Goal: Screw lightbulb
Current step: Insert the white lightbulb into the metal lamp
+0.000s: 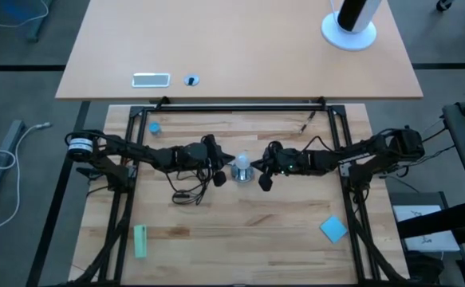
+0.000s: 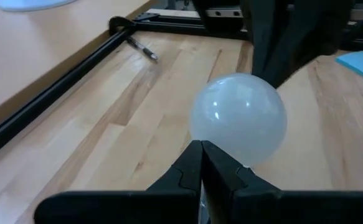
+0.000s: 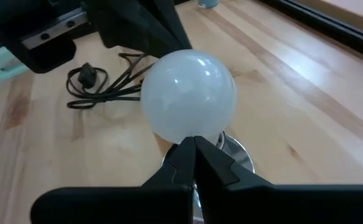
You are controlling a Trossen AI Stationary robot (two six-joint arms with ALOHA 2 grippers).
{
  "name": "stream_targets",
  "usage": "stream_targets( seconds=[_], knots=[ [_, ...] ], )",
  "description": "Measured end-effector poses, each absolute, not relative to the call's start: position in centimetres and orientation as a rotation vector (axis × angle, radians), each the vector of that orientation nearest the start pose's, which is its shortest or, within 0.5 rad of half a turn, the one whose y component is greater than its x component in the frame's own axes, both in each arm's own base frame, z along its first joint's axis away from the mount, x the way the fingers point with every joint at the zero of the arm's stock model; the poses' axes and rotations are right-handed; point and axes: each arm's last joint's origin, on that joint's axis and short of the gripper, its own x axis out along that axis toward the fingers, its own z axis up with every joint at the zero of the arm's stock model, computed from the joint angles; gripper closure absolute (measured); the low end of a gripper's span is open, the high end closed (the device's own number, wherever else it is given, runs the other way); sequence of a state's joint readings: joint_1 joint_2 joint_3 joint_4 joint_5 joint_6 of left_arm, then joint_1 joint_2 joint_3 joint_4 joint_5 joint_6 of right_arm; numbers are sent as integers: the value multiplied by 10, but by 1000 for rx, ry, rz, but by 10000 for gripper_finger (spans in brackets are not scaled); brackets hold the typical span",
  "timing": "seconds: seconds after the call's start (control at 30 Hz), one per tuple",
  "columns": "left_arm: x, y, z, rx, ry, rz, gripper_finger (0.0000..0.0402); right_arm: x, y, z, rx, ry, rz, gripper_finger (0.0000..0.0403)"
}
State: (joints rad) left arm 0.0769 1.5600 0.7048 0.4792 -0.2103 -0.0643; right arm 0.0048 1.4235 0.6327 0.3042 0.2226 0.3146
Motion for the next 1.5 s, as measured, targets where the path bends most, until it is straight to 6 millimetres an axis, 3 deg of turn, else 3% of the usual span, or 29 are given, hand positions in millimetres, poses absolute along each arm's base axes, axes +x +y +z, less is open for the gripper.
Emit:
stream_targets(
  seconds=[0.33, 0.53, 0.77, 1.5],
  knots=[
    [308, 27, 189, -67, 388, 295, 401, 277, -7, 182, 254, 508, -354, 403],
    [308, 19, 191, -47, 386, 150, 401, 278, -10, 183, 220, 484, -395, 403],
    [310, 20, 192, -41, 369, 163, 401, 282, -10, 191, 201, 407, -368, 403],
    [309, 26, 193, -13, 359, 237, 401, 282, -5, 190, 229, 420, -304, 403]
  ],
)
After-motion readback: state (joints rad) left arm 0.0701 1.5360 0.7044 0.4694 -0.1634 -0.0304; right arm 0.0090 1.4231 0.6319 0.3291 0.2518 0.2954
